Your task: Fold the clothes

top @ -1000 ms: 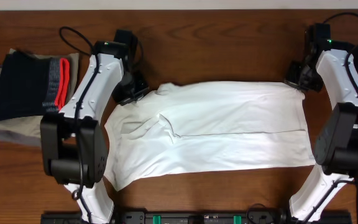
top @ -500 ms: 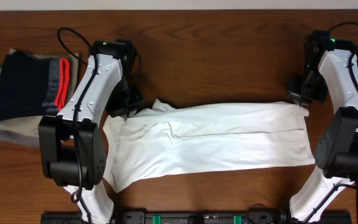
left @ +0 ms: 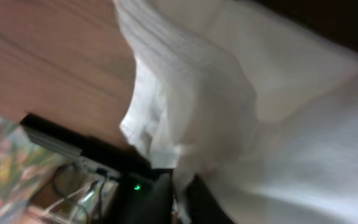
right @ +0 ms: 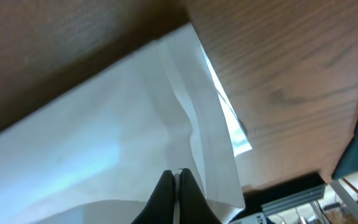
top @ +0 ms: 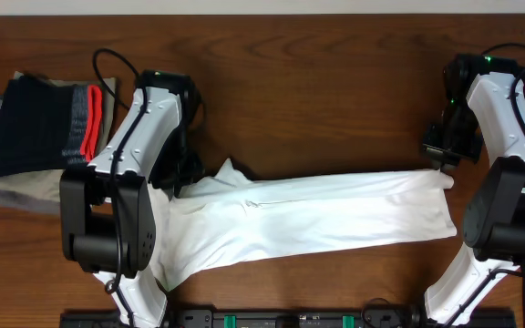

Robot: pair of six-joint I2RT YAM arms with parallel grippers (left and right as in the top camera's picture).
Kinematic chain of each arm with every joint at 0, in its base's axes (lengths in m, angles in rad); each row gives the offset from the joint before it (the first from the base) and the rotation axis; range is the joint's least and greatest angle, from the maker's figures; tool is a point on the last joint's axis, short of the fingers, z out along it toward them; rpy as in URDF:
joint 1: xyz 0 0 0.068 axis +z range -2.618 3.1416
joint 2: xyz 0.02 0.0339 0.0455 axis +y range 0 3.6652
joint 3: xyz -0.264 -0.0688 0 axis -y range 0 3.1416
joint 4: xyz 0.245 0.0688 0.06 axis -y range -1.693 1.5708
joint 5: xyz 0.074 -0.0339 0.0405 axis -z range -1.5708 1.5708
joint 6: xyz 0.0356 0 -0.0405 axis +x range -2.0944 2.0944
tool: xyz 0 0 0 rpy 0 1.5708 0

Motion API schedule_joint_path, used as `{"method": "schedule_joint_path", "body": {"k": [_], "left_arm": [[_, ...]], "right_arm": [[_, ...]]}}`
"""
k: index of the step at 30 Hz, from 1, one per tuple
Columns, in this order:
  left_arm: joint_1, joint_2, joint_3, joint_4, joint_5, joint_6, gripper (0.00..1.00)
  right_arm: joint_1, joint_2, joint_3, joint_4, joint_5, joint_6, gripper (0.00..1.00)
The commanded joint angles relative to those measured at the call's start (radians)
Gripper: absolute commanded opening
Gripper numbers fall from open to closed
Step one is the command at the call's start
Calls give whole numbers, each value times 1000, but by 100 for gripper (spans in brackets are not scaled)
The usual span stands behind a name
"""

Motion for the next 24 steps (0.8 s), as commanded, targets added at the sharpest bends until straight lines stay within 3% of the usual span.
{"method": "schedule_joint_path", "body": {"k": [1,3,4,5,8,10,12,19,24], "left_arm": [[3,-13,-27,-26,-36,26,22],[3,-13,-35,-45,-36,39,35],[3,-13,-36,-51,-36,44,40],[3,-13,-37,-56,-36,48,42],[3,-13,-36,-47,-36,55,41],[3,-13,-36,-31,-36,55,42],[3,-13,-35,-11,-35,55,42],[3,-15,-5,42,-6,75,42],[1,-14,-9,138,261,315,41]], "right_arm": [[-4,-23,6,-17,25,2,1],[-4,-23,6,-35,25,2,6],[-4,-23,6,-41,25,2,14],[-4,-23,6,-45,25,2,26],[-4,-23,6,-39,26,3,42],[-4,-23,6,-31,28,3,66],[-4,-23,6,-21,33,3,81],[-3,-23,6,30,31,3,86],[-3,-23,6,63,13,2,86]]}}
